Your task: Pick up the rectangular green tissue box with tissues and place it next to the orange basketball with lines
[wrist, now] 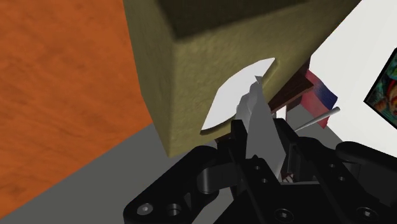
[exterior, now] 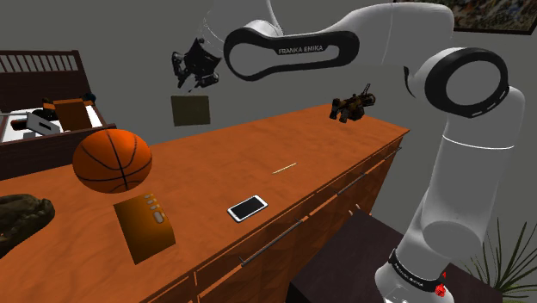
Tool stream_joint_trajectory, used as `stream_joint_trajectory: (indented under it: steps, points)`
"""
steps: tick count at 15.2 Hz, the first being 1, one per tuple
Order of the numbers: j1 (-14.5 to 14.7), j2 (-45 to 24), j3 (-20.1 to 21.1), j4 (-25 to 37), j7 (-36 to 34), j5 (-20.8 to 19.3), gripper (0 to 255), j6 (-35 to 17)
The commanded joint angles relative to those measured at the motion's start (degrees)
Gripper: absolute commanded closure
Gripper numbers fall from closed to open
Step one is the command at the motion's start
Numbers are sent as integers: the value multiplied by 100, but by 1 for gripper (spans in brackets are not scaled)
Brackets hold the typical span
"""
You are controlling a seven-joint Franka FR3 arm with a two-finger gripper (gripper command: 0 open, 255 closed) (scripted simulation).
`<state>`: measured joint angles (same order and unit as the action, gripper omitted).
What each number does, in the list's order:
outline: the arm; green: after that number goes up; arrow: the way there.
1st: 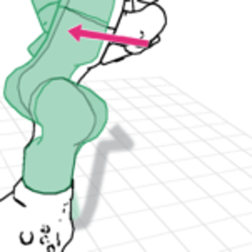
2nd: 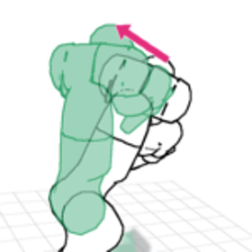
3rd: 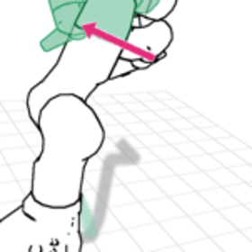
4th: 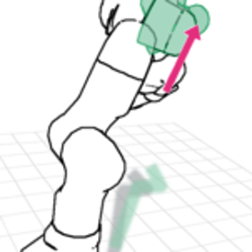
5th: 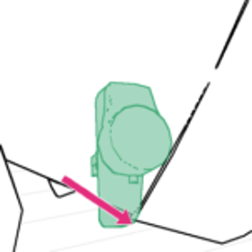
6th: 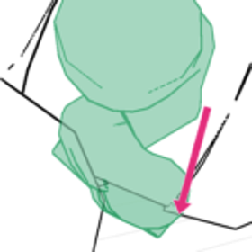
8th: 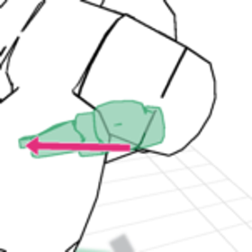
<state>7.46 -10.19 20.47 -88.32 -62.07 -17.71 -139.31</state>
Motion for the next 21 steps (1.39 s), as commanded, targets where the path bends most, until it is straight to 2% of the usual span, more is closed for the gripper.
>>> stream_joint_trajectory:
  steps: [1, 21]
  points:
    - [87, -165, -12, 64, -174, -178, 255, -66]
    - [148, -323, -255, -1211, -879, -826, 255, -1456]
